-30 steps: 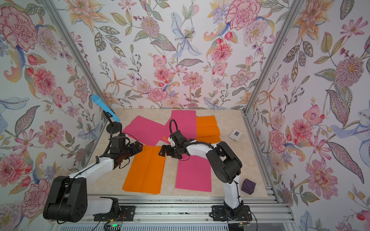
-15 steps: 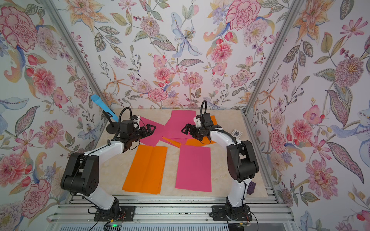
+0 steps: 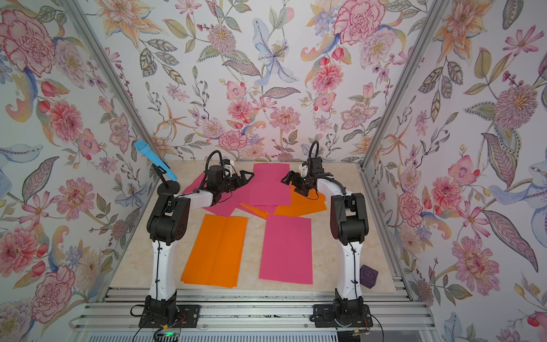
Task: Sort the scattered colored papers by color
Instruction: Pick up the colored paper.
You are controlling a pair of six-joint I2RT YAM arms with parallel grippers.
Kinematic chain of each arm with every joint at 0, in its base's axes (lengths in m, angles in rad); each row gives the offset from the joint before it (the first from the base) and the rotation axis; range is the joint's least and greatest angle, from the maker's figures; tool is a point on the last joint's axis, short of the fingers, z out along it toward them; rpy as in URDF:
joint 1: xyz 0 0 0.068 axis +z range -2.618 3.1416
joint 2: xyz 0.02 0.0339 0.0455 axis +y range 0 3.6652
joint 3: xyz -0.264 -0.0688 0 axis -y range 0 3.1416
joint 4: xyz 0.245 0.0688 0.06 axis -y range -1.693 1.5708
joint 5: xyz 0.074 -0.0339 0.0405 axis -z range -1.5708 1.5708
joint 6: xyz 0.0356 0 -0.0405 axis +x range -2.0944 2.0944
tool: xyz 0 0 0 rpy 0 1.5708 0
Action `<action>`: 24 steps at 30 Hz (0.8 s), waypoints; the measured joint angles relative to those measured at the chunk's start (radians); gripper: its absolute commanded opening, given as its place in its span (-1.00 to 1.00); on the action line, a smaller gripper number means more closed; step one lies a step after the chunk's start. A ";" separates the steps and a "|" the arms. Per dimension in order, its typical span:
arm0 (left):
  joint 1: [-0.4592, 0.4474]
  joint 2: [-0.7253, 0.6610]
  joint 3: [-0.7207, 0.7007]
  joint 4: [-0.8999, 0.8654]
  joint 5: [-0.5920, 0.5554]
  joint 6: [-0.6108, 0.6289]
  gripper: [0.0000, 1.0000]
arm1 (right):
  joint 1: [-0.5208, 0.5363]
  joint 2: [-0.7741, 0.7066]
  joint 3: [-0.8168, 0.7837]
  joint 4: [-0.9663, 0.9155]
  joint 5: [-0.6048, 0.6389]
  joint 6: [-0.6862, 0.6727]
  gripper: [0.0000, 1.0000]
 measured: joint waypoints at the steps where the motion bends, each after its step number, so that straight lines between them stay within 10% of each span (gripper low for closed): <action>1: 0.000 0.022 0.037 -0.017 -0.003 0.000 0.99 | -0.001 0.021 0.024 -0.006 -0.004 -0.002 0.81; 24: -0.046 0.171 0.211 -0.137 -0.006 -0.018 0.99 | -0.021 0.217 0.213 -0.053 -0.088 -0.010 0.54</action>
